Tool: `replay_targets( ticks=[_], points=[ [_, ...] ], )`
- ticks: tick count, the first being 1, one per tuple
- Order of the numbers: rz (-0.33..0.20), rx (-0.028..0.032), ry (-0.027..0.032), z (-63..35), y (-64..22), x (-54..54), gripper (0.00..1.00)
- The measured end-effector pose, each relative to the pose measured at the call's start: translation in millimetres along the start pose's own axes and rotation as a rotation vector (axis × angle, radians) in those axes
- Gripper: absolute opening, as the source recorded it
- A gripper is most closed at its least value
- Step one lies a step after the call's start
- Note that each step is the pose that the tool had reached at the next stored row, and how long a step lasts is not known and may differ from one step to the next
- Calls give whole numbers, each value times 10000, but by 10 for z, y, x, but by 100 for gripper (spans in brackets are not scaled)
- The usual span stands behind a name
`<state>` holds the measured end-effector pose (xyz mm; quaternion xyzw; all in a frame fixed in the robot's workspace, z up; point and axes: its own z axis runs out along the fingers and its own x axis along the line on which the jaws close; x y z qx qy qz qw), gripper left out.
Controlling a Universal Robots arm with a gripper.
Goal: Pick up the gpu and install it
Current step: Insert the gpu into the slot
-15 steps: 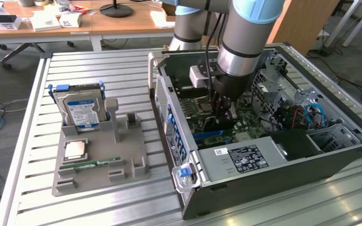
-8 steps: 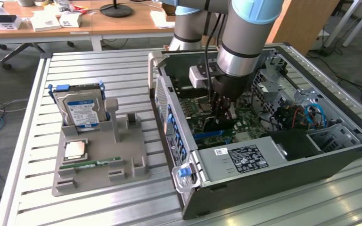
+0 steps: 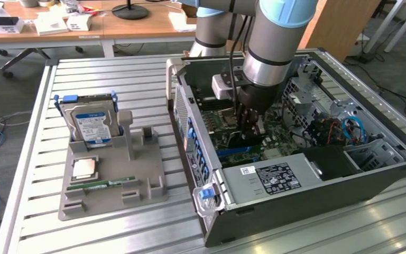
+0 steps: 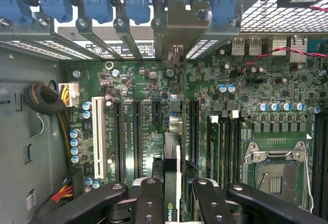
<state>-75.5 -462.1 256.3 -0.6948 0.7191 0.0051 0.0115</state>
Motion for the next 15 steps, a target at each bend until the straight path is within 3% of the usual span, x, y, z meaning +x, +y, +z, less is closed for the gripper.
replay_targets(
  ticks=[15],
  points=[
    [1, -1, 2, 34, 2, 1, 26]
  ],
)
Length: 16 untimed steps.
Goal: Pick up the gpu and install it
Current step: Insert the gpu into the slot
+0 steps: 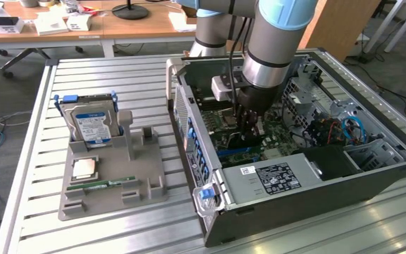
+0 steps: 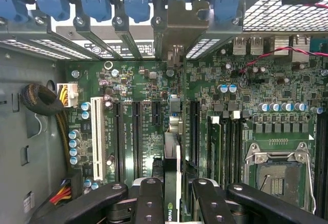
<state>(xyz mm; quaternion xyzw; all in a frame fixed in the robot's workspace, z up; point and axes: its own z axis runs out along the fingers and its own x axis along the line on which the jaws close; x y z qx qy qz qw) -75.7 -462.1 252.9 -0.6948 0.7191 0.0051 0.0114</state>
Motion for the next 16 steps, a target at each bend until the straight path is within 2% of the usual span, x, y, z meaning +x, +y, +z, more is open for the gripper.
replay_targets(
  ticks=[8, 16],
  points=[
    [-1, 1, -4, 20, 0, -6, 26],
    [1, 1, -33, 43, 2, -7, 26]
  ],
)
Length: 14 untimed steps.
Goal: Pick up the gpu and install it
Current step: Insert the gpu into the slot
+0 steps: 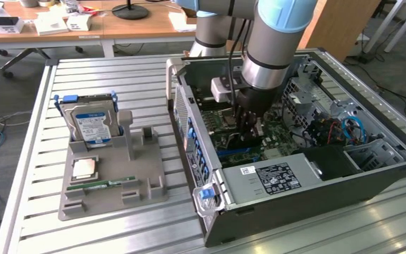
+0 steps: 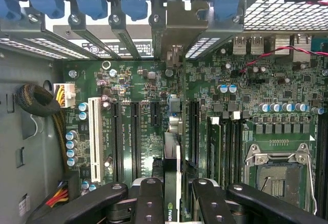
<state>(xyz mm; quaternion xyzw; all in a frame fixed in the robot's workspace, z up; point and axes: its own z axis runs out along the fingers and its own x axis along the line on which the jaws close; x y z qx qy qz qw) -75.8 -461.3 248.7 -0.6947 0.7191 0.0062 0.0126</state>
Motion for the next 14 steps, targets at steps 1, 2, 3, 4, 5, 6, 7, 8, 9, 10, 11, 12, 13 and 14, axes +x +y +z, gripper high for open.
replay_targets(
  ticks=[1, 2, 3, 4, 5, 6, 7, 8, 9, 10, 11, 12, 13, 14],
  points=[
    [0, 0, -2, 7, 1, 0, 26],
    [0, 0, 1, 13, 3, 0, 26],
    [-1, -1, 3, 15, 3, 1, 26],
    [-1, -1, 4, 15, 3, 1, 26],
    [-1, -2, 4, 15, 3, 1, 26],
    [-1, -1, 4, 15, 3, 1, 26],
    [-1, -1, 4, 15, 3, 1, 26],
    [-1, -1, 4, 15, 3, 1, 26],
    [-1, -1, 3, 15, 3, 1, 26],
    [-1, -1, 3, 15, 3, 1, 26],
    [-1, -2, 3, 15, 3, 1, 26],
    [-1, -1, 3, 15, 3, 1, 26],
    [-1, -2, 3, 15, 3, 1, 26],
    [-1, -1, 3, 15, 3, 1, 26]
  ],
)
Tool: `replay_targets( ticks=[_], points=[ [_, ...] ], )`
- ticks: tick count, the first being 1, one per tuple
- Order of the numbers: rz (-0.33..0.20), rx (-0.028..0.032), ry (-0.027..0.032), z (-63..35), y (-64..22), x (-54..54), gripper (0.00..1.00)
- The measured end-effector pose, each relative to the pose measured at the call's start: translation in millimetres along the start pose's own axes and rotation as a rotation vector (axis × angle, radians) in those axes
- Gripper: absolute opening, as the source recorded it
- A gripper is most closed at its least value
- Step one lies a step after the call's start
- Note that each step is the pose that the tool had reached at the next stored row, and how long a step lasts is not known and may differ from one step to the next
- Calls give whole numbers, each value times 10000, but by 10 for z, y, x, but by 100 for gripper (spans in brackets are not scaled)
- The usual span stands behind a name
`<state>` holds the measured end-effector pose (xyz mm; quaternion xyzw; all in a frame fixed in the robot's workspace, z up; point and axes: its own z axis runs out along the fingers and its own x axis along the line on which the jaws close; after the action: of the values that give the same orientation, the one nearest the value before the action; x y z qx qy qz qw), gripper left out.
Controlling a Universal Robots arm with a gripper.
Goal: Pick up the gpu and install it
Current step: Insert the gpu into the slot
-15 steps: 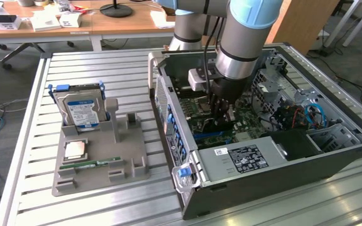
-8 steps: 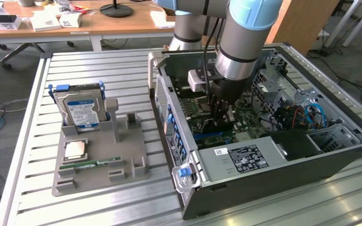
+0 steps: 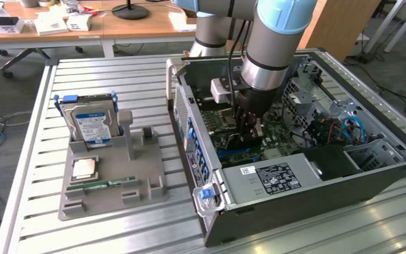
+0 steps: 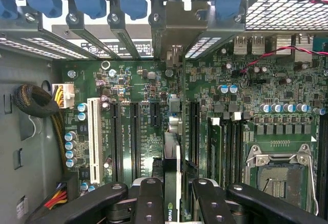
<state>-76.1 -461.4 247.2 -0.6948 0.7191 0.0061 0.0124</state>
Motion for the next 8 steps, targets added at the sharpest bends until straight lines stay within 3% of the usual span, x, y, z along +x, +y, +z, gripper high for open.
replay_targets(
  ticks=[8],
  points=[
    [0, 0, 0, 0, 0, 0, 28]
  ],
)
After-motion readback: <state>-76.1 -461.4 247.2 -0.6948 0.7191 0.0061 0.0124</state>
